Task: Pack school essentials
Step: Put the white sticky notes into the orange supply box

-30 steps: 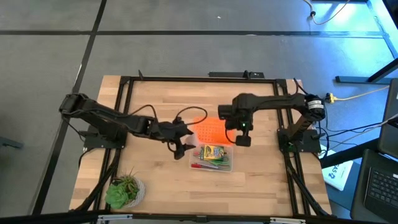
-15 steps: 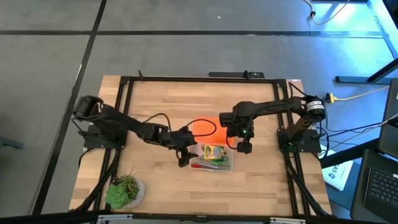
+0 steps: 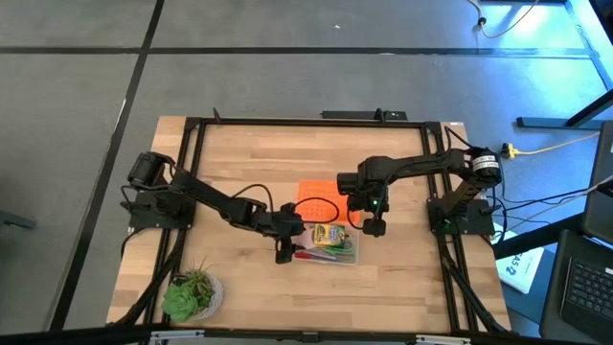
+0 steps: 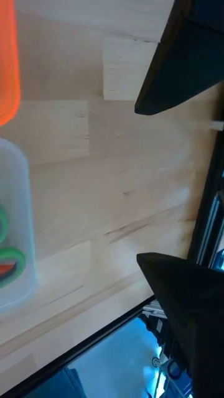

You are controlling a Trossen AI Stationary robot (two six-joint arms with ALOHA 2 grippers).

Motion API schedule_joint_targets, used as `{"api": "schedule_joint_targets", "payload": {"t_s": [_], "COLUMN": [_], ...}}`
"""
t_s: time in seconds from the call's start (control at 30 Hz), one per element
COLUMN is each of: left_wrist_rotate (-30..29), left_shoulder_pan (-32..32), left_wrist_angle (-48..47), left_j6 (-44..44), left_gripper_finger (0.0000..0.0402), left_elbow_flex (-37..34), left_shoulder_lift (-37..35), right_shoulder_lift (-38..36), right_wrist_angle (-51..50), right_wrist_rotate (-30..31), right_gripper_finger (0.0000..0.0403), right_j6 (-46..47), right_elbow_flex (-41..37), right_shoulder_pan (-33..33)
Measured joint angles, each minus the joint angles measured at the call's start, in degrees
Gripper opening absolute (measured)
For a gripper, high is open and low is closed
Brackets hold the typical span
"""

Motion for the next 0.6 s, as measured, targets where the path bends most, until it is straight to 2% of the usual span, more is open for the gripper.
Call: {"api": "schedule_joint_targets", "payload": {"t_s": [0.6], "left_wrist_rotate": [-0.02], "left_shoulder_pan": [0.02], "left_wrist_angle": [-0.05], "left_j6": [2.90], "left_gripper_finger": [0.0275], "left_elbow_flex": [0.00], "left_shoulder_lift": [1.50], "right_shoulder_lift": [0.00], "right_wrist_angle": [11.28], "right_wrist_rotate": [-0.58], "right_gripper_finger": [0.0381], "right_j6": [-1.31], "right_elbow_flex": [0.02], "right_shoulder_pan": [0.00]}}
